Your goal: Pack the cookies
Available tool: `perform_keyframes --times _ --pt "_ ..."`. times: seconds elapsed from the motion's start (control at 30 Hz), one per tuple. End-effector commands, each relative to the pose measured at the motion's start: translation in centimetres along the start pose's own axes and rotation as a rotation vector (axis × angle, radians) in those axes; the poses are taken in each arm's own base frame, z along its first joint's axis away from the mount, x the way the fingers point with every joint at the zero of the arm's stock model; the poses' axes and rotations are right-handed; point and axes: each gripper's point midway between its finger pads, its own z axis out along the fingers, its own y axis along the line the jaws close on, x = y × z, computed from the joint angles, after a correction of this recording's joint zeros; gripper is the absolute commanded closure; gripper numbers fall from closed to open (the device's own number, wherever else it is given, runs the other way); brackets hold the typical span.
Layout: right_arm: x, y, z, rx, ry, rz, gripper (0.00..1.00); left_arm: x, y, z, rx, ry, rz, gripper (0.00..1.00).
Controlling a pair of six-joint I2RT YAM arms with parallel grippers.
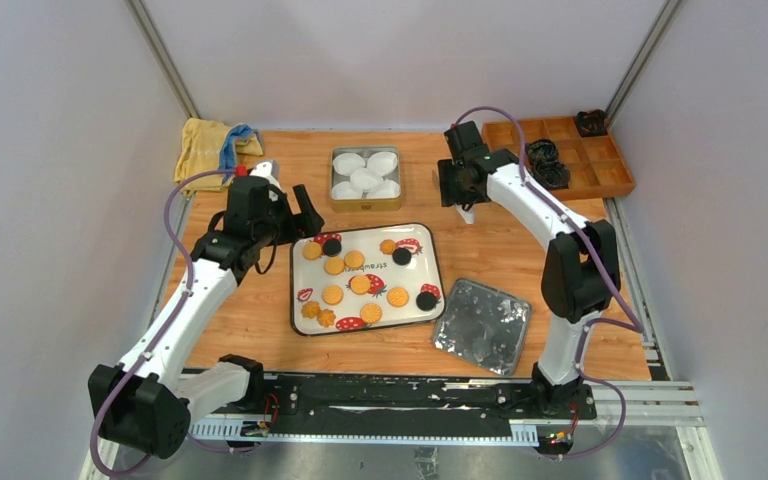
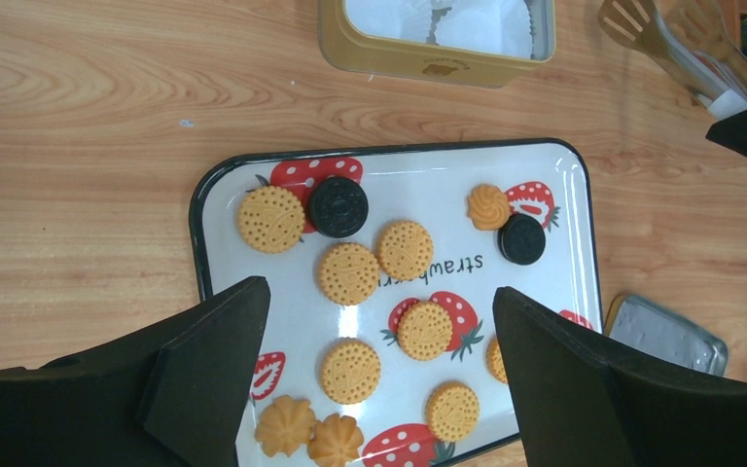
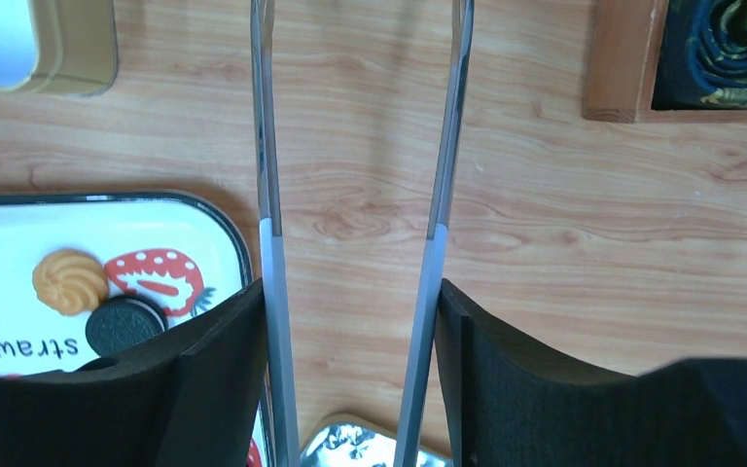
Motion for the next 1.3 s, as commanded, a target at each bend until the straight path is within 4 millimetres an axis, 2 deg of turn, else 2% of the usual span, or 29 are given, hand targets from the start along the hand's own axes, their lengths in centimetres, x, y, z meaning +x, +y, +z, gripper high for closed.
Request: perform_keyframes --times 0.0,0.13,0.33,0.67,0.87,1.03,1.17,1.27 --pt "-0.2 0.2 -4.0 0.030 -0.009 -0.078 0.37 -1.6 -0.6 -0.4 0.009 -0.034 0.015 0.08" --pt "1.6 1.6 -5.6 0.024 -0.021 -0.157 0.37 -1.6 -0.6 -0.3 0.015 -0.044 0.013 0.08" --pt "4.6 4.0 -8.4 0.020 -0.085 -0.272 0.40 -1.0 0.8 0.3 -0.050 -0.038 0.022 0.08" --pt "8.8 5.6 -12.3 -0.113 -0.146 -0.293 0.50 -1.2 0.4 -0.2 -0.028 -0.052 0.004 0.08" --pt "13.3 8.0 -12.8 -0.248 -0.104 -0.304 0.48 -1.1 0.2 -0.5 -0.021 -0.057 -0.019 0.08" --pt "16.8 9.5 -12.7 -0.290 -0.068 -0.343 0.40 -0.8 -0.1 -1.0 0.002 -0.057 -0.021 0.08" --pt "18.2 9.8 -12.1 -0.283 -0.045 -0.335 0.36 -0.8 -0.2 -1.3 0.010 -0.059 -0.025 0.08" --pt "18.3 9.5 -11.6 -0.252 -0.048 -0.321 0.36 -0.9 -0.3 -1.5 0.013 -0.065 -0.026 0.08"
